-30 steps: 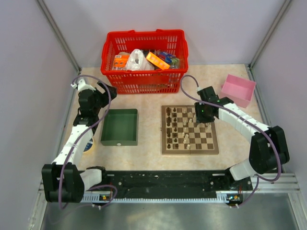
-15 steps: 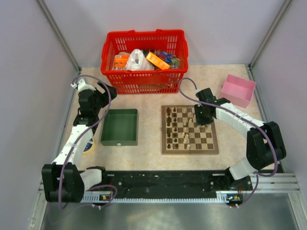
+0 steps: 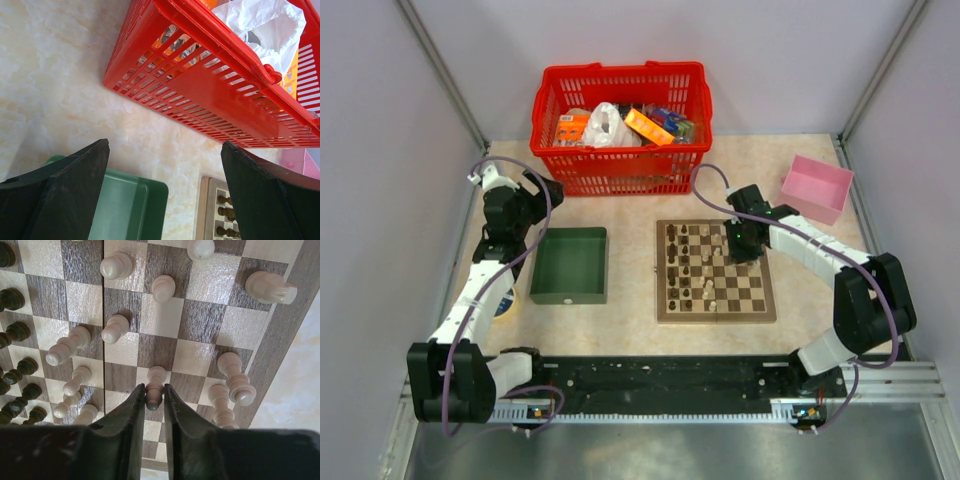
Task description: Set up the chess pieces on the board
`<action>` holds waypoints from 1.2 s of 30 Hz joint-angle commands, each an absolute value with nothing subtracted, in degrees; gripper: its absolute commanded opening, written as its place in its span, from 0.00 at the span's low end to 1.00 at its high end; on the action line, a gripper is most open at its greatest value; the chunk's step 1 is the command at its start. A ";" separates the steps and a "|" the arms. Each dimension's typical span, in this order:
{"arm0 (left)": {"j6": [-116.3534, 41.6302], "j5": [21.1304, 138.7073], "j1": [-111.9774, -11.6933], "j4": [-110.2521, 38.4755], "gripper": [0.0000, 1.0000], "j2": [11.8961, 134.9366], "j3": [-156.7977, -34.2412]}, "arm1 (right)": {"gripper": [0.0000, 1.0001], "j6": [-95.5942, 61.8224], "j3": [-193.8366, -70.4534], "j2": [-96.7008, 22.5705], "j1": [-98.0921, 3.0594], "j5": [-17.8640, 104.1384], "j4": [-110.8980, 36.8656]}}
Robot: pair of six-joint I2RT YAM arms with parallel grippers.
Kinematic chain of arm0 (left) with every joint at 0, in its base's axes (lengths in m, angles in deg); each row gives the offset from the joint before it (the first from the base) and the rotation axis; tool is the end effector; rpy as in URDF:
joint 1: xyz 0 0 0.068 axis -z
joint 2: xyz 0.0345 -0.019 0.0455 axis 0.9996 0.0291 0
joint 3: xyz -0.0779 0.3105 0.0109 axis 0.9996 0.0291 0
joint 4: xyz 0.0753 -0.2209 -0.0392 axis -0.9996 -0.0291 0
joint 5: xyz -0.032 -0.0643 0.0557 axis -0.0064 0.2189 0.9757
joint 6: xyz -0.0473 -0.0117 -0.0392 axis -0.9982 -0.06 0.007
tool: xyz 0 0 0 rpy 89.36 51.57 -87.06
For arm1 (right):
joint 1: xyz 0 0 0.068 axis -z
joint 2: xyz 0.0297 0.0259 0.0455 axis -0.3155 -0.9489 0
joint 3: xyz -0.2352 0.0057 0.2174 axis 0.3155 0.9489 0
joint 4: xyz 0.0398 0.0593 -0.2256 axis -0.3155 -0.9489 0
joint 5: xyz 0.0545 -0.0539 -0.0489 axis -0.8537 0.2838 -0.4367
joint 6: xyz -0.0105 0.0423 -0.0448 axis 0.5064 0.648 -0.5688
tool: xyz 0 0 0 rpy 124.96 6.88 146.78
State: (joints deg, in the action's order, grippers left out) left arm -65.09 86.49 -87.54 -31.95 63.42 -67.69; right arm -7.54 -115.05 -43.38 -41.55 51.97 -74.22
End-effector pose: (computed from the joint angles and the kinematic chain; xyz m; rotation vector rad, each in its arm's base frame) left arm 0.2326 -0.0046 0.3439 -0.5948 1.7669 -0.5160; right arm 0.2524 0.1069 0.2615 -0.1619 2.7416 0.1639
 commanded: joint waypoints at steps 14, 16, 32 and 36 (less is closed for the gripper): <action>-65.24 86.33 -87.90 -29.20 0.99 62.79 -66.94 | 0.11 -6.74 -121.55 -37.46 -38.70 58.52 -73.60; -65.07 86.42 -87.81 -29.38 0.99 62.61 -66.94 | 0.11 -6.82 -121.90 -37.46 -36.94 57.73 -72.72; -65.42 86.16 -89.65 -28.76 0.99 63.22 -66.77 | 0.11 -8.41 -119.27 -40.80 -32.36 57.54 -69.47; -65.16 86.07 -89.57 -28.76 0.99 63.05 -66.77 | 0.11 -8.41 -119.00 -41.85 -32.28 57.81 -68.94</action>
